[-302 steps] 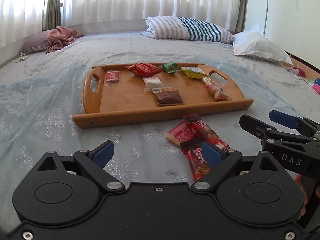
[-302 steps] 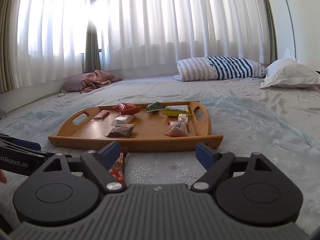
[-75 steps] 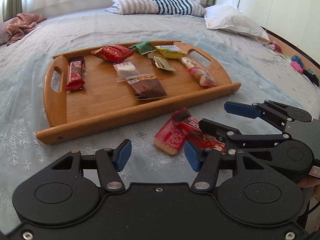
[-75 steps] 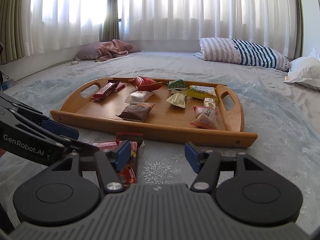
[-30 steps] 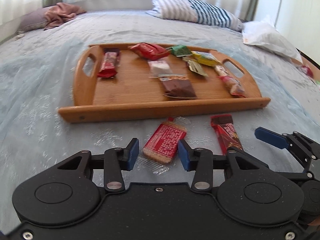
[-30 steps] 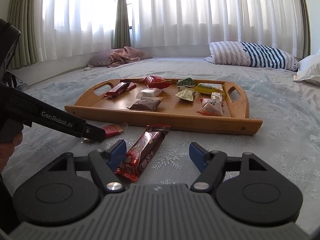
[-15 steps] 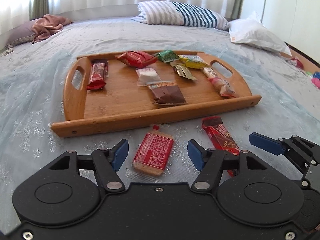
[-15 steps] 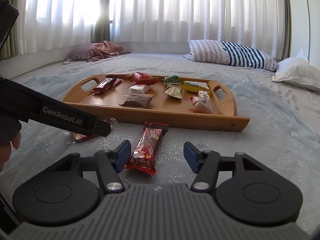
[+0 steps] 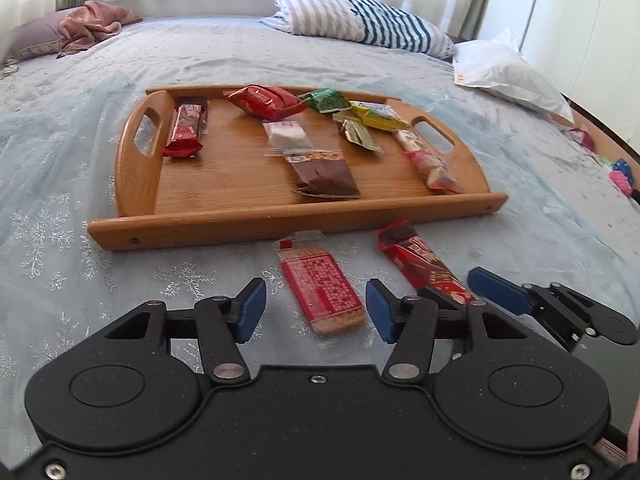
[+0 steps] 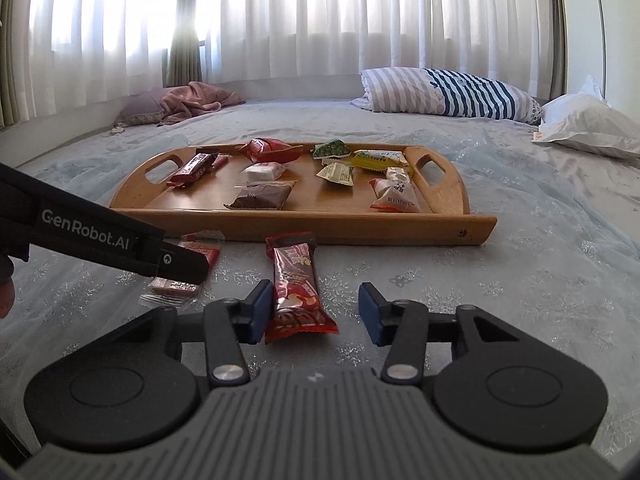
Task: Organize snacks
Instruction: 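Close left gripper on the red wafer pack while right gripper grasps a red chocolate bar, then carry the red wafer pack in left gripper to tray while right gripper carries the chocolate bar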
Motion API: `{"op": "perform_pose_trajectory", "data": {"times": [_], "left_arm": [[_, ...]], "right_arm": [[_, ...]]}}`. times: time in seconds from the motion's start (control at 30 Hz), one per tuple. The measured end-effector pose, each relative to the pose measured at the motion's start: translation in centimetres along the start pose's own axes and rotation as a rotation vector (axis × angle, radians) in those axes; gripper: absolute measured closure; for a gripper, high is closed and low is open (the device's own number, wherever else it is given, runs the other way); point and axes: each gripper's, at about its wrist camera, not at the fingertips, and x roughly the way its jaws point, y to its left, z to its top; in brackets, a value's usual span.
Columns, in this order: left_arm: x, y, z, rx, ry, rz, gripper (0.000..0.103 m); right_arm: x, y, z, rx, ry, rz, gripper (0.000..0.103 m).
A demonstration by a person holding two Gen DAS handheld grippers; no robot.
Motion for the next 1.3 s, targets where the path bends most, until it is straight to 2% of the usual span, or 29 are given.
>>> {"op": "perform_pose_trajectory", "data": {"times": [0.1, 0.27, 0.33, 0.47, 0.63, 0.67, 0.8, 0.93, 1.03, 1.3], "left_arm": [[0.5, -0.3, 0.0, 0.005, -0.012, 0.021, 0.05], [1.3, -1.2, -0.4, 0.041, -0.021, 0.064, 0.061], [1.3, -1.5, -0.5, 0.061, -0.031, 0.076, 0.065], [1.1, -1.8, -0.6, 0.08, -0.037, 0.085, 0.068], [0.5, -1.5, -0.4, 0.066, -0.038, 0.069, 0.072], [0.4, -1.5, -0.4, 0.066, -0.041, 0.069, 0.081], [-0.3, -1.6, -0.2, 0.068, -0.06, 0.064, 0.088], [-0.6, -1.7, -0.3, 0.076, -0.072, 0.087, 0.084], [-0.7, -2.0, -0.7, 0.109, -0.087, 0.144, 0.065], [-0.2, -2.5, -0.9, 0.089, -0.079, 0.121, 0.058]], "right_arm": [[-0.2, 0.2, 0.2, -0.014, -0.004, 0.002, 0.049], [-0.1, 0.5, 0.7, -0.033, -0.012, 0.011, 0.049], [0.1, 0.7, 0.8, -0.037, -0.008, 0.014, 0.052], [0.5, 0.8, 0.7, -0.044, 0.014, 0.02, 0.07], [0.3, 0.6, 0.6, -0.034, 0.009, 0.023, 0.072], [0.2, 0.6, 0.6, -0.034, 0.007, 0.022, 0.073], [-0.2, 0.6, 0.6, -0.03, -0.01, 0.012, 0.074], [-0.6, 0.5, 0.6, -0.022, -0.019, 0.006, 0.074], [-0.8, 0.4, 0.6, -0.019, -0.029, -0.019, 0.073], [-1.1, -0.9, 0.5, 0.014, -0.028, -0.067, 0.073]]}}
